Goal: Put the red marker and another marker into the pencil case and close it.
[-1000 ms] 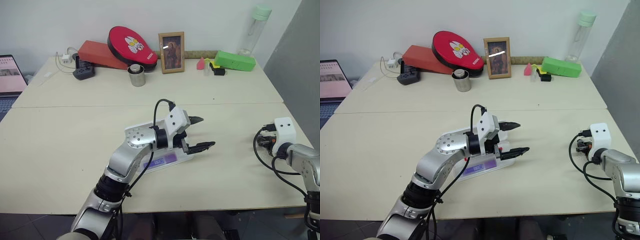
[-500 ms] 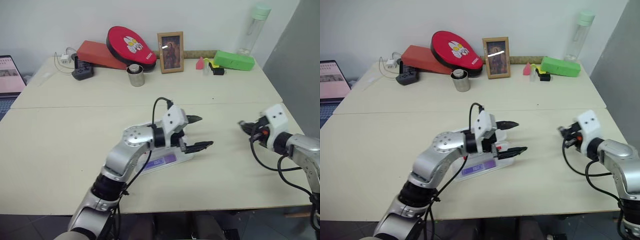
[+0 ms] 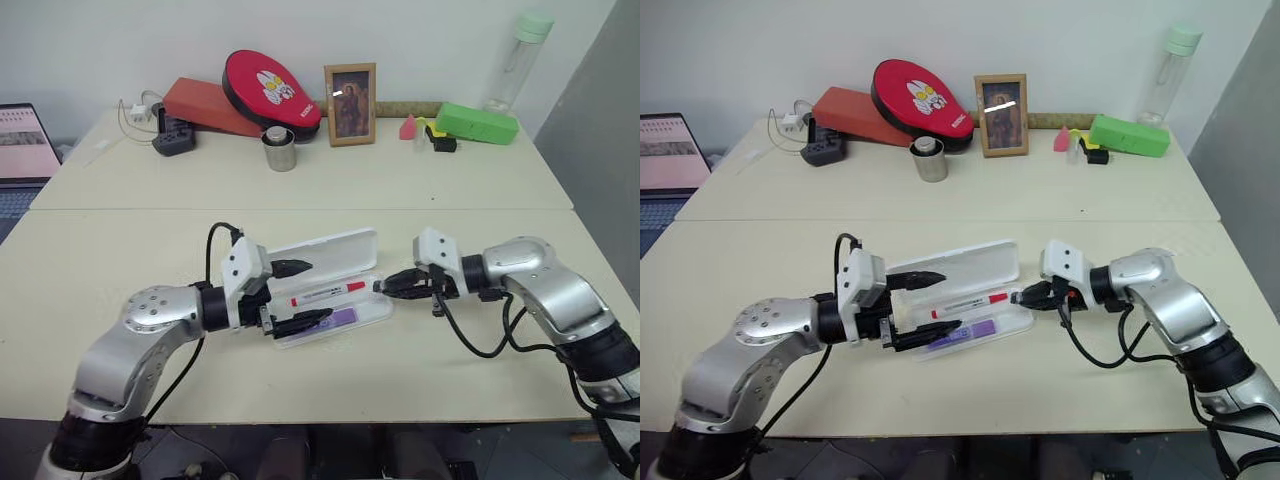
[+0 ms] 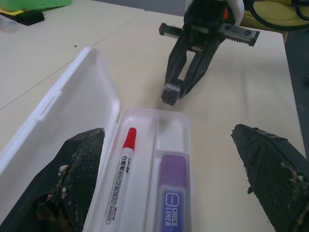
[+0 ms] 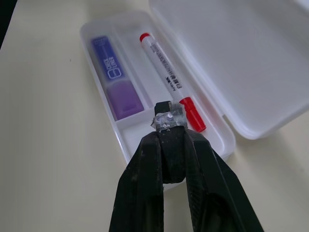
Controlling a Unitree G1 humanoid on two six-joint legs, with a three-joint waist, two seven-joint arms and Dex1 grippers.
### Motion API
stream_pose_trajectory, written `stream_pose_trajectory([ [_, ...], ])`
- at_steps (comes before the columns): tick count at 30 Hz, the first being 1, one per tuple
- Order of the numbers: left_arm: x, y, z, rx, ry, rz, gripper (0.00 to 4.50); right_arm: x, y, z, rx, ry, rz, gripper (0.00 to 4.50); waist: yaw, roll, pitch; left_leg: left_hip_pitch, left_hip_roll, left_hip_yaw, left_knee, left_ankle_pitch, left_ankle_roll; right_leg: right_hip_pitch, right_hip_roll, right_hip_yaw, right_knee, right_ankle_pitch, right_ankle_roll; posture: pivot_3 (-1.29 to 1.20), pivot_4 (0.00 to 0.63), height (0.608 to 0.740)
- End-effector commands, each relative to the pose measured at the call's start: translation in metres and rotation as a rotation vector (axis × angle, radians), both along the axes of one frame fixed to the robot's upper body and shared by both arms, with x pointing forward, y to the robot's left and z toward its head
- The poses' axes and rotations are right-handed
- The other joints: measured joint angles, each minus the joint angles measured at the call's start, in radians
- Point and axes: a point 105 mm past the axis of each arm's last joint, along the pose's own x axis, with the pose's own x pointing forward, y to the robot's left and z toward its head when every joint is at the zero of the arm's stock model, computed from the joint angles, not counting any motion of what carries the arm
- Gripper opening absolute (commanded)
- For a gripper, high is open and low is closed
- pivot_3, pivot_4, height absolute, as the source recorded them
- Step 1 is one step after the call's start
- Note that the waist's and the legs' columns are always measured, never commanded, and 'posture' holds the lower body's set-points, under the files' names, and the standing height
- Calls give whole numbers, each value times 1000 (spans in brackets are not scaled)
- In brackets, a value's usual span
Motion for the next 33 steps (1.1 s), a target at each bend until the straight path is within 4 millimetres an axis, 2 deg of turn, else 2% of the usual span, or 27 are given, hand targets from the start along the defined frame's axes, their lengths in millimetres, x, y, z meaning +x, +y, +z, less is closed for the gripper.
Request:
stream_pose_trajectory([
  [1,-11,6,12,0,-49,-3,4500,-1,12,0,-28,-20,85,270,-3,0,0,0,0,0,0,0,0,0,0,0,0,0,0,0,150,740],
  [5,-14,10,12,5,-46,25,4500,1,15,-8,-52,-8,107,270,-7,0,0,1,2,0,0,0,0,-1,1,0,1,1,-1,0,150,740],
  [21,-15,8,11,3,-44,49,4500,9,28,-10,-52,-12,131,270,-7,0,0,1,3,0,0,0,0,-1,2,0,1,1,-2,0,150,740],
  [22,-15,8,11,4,-44,49,4500,8,28,-10,-51,-11,131,619,-7,0,0,1,3,0,0,0,0,-1,2,0,1,1,-2,0,150,740],
  [24,-14,8,12,2,-44,46,4500,8,29,-9,-46,-9,129,985,-7,0,0,1,3,1,0,0,0,-1,2,0,1,1,-2,0,150,740],
  [29,-13,7,12,5,-45,42,4500,9,30,-4,-28,-19,125,2312,-7,0,0,1,3,1,-1,0,0,-1,2,0,1,1,-2,0,150,740],
  [32,-12,7,12,6,-47,39,4500,9,31,-1,-19,-25,127,2820,-7,0,0,1,3,0,-1,0,0,-1,2,0,1,1,-2,0,150,740],
  [33,-12,7,13,7,-48,39,4500,9,32,0,-16,-27,128,3111,-7,0,0,1,3,0,-1,0,0,-1,2,0,1,1,-2,0,150,740],
])
